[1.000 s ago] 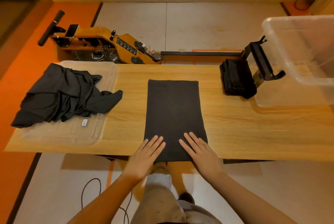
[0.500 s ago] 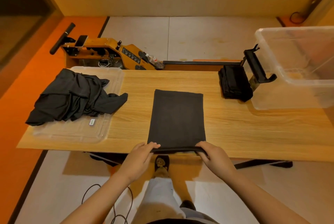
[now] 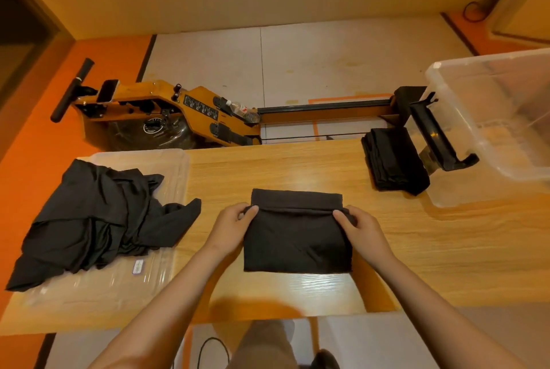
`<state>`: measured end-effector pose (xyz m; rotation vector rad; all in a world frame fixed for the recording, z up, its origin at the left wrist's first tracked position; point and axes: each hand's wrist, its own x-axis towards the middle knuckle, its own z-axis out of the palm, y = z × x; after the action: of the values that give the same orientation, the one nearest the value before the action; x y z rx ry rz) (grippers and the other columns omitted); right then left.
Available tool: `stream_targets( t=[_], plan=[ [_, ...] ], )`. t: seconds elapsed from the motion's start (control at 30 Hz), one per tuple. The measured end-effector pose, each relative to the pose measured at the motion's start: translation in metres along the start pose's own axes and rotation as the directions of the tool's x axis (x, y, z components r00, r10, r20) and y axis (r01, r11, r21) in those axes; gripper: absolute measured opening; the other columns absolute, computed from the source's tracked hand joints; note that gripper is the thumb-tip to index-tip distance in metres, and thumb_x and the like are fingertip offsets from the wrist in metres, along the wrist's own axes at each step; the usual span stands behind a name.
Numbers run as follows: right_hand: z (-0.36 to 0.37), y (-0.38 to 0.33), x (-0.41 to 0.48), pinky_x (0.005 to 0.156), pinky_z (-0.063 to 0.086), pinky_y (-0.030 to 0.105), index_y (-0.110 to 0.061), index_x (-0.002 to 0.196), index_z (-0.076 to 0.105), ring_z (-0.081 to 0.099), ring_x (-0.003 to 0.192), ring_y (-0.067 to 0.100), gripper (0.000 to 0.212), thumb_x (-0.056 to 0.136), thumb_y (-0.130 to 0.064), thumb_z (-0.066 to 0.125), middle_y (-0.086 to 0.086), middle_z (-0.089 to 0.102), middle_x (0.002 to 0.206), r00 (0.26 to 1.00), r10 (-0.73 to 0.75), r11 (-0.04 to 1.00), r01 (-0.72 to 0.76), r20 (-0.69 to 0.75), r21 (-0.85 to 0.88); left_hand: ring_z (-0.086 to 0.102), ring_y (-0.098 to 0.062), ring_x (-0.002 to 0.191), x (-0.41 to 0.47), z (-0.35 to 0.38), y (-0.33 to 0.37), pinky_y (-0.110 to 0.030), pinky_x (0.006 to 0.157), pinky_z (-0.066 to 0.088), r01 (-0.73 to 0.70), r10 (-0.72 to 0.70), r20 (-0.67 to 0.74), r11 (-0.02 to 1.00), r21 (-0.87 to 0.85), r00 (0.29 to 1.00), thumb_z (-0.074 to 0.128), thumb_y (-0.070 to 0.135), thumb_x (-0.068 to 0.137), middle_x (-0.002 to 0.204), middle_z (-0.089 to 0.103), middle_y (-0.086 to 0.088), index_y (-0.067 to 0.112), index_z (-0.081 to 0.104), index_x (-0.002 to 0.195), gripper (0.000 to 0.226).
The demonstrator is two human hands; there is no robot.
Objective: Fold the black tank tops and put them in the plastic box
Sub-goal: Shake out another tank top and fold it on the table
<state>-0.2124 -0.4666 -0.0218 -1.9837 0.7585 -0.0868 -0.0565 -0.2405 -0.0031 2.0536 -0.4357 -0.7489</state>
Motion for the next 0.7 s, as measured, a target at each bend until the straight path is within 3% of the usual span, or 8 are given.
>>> stream_targets(
  t=[0.1,0.23,0.4,0.6,0.7],
  plan=[
    [0.008,0.005,0.04,0.067,0.048,0.037,-0.017,0.085,0.064,0.061,0.077,0.016,0.026,0.097,-0.036,0.051,-0.003,0.064,0.078,0.995,0.092,0.995,-0.093,-0.037,-0.047,0.058,-0.01,0.07,0.047,0.003,-0.001,-0.026,0.062,0.039,0.057,-0.058,0.023,0.998,0.028,0.998,0.047,0.03,0.101,0.076,0.063,0.003,0.017,0.061,0.077,0.031],
    [0.016,0.014,0.067,0.054,0.037,0.03,-0.021,0.07,0.053,0.055,0.069,0.02,0.03,0.098,-0.034,0.05,-0.003,0.055,0.066,0.978,0.163,0.966,-0.184,-0.127,-0.183,0.048,-0.013,0.064,0.08,0.007,-0.013,-0.025,0.057,0.035,0.142,-0.142,-0.004,0.986,0.083,0.99,0.053,0.029,0.098,0.068,0.052,-0.002,0.005,0.057,0.075,0.033],
    [0.025,0.008,0.067,0.057,0.05,0.036,-0.016,0.099,0.059,0.06,0.065,0.022,0.029,0.1,-0.04,0.042,0.004,0.065,0.074,0.975,0.097,0.911,-0.168,-0.199,-0.376,0.04,-0.014,0.059,0.084,0.007,-0.021,-0.03,0.057,0.029,0.092,-0.088,-0.033,0.983,0.16,0.996,0.049,0.021,0.1,0.061,0.044,-0.003,0.009,0.051,0.078,0.025],
    [0.029,-0.005,0.072,0.057,0.042,0.033,-0.016,0.113,0.053,0.063,0.075,0.029,0.04,0.102,-0.046,0.03,0.01,0.068,0.083,0.972,0.138,0.757,-0.228,-0.192,-0.612,0.052,-0.024,0.067,0.088,0.01,-0.018,-0.034,0.058,0.036,0.074,-0.061,-0.052,0.955,0.287,0.997,0.041,0.023,0.102,0.068,0.052,-0.007,0.01,0.047,0.091,0.018],
    [0.029,-0.012,0.074,0.057,0.039,0.031,-0.016,0.115,0.053,0.064,0.08,0.028,0.044,0.1,-0.051,0.031,0.009,0.069,0.09,0.957,0.203,0.677,-0.29,-0.207,-0.677,0.053,-0.023,0.067,0.09,0.01,-0.013,-0.031,0.054,0.034,0.08,-0.051,-0.075,0.88,0.469,0.996,0.039,0.026,0.102,0.068,0.052,-0.005,0.01,0.045,0.098,0.018]
  ],
)
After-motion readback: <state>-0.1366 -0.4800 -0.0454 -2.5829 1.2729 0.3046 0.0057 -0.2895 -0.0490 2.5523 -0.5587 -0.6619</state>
